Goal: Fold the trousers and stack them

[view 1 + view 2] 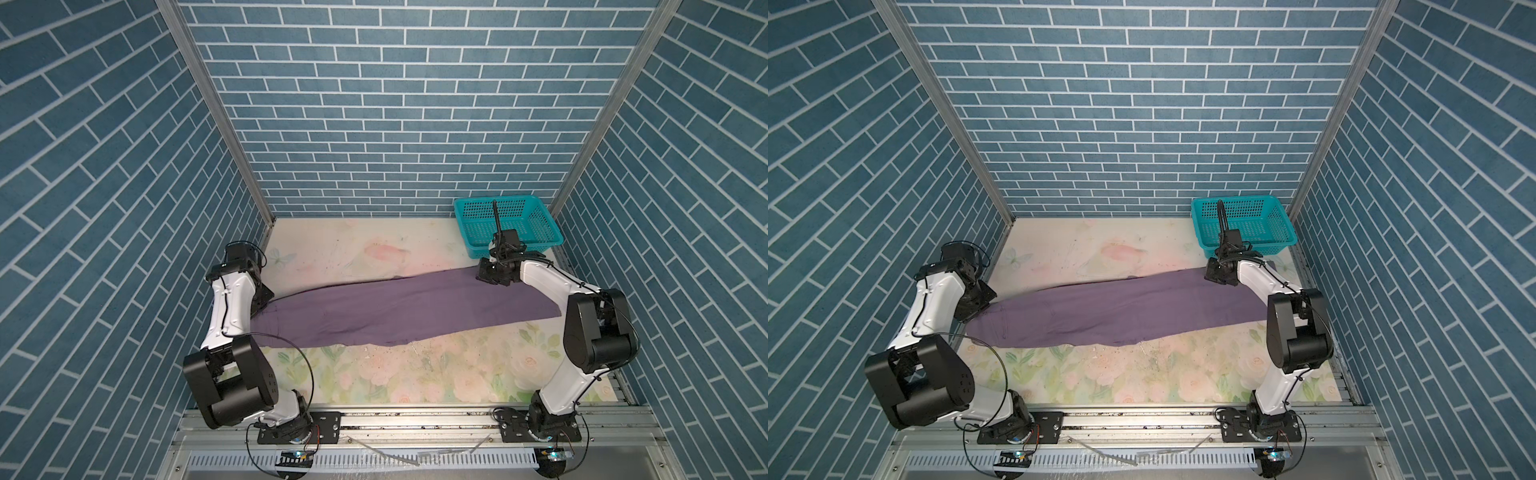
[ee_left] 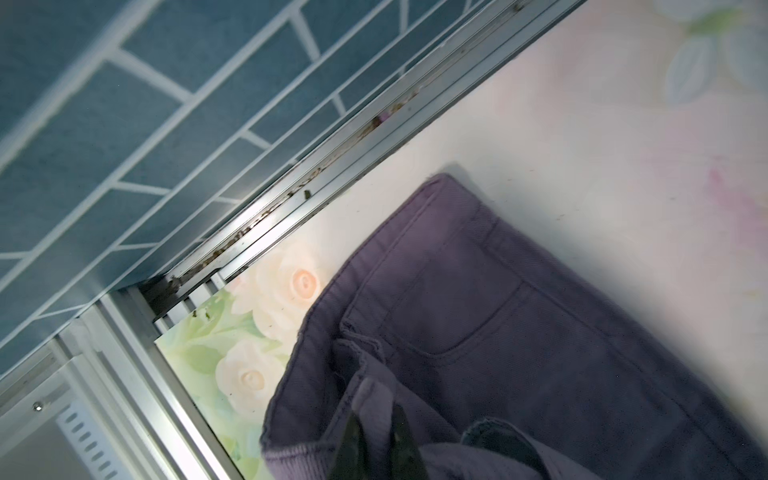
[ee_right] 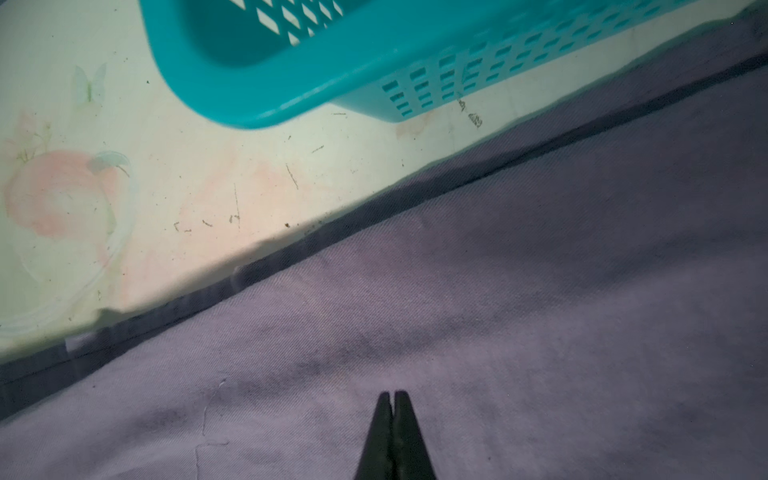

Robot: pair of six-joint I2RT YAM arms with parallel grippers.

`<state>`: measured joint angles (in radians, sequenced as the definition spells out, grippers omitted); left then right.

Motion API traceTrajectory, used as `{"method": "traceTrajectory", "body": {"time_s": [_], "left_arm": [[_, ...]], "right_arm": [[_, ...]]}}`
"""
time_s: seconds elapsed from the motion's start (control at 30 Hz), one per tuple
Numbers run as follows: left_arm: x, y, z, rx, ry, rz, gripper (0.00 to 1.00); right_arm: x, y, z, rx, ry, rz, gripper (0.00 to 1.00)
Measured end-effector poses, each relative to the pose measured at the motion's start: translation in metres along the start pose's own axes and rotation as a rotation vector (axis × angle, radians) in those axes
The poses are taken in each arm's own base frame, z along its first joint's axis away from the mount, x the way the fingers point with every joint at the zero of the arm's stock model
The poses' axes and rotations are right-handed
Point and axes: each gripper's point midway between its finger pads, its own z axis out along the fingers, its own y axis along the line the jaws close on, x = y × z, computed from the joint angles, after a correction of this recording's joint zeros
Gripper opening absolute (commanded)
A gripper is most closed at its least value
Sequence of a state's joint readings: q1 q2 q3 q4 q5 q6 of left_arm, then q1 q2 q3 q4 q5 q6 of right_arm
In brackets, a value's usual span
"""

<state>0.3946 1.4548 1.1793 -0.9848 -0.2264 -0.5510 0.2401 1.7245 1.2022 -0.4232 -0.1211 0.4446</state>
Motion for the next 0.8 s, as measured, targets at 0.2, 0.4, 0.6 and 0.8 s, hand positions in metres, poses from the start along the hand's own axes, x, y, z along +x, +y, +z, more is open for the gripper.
{"method": "traceTrajectory", "body": {"time_s": [0.2, 0.4, 0.6, 0.8], "left_arm": [[-0.012, -0.007, 0.03, -0.05, 0.039, 0.014, 0.0], [-0.037, -0.03, 0.061, -0.072, 0.049, 0.046, 0.03], [-0.042, -0.028, 0.088, -0.152, 0.077, 0.067, 0.69], [-0.059, -0.022, 0.075, -0.191, 0.026, 0.057, 0.77]], "right_arm": [[0.001, 0.001, -0.008, -0.011, -0.021, -0.008, 0.0], [0.011, -0.004, -0.006, -0.001, -0.006, -0.005, 0.0], [0.015, -0.006, -0.005, 0.003, 0.002, -0.004, 0.0], [0.016, -0.007, -0.005, 0.007, 0.005, -0.004, 0.0]]}}
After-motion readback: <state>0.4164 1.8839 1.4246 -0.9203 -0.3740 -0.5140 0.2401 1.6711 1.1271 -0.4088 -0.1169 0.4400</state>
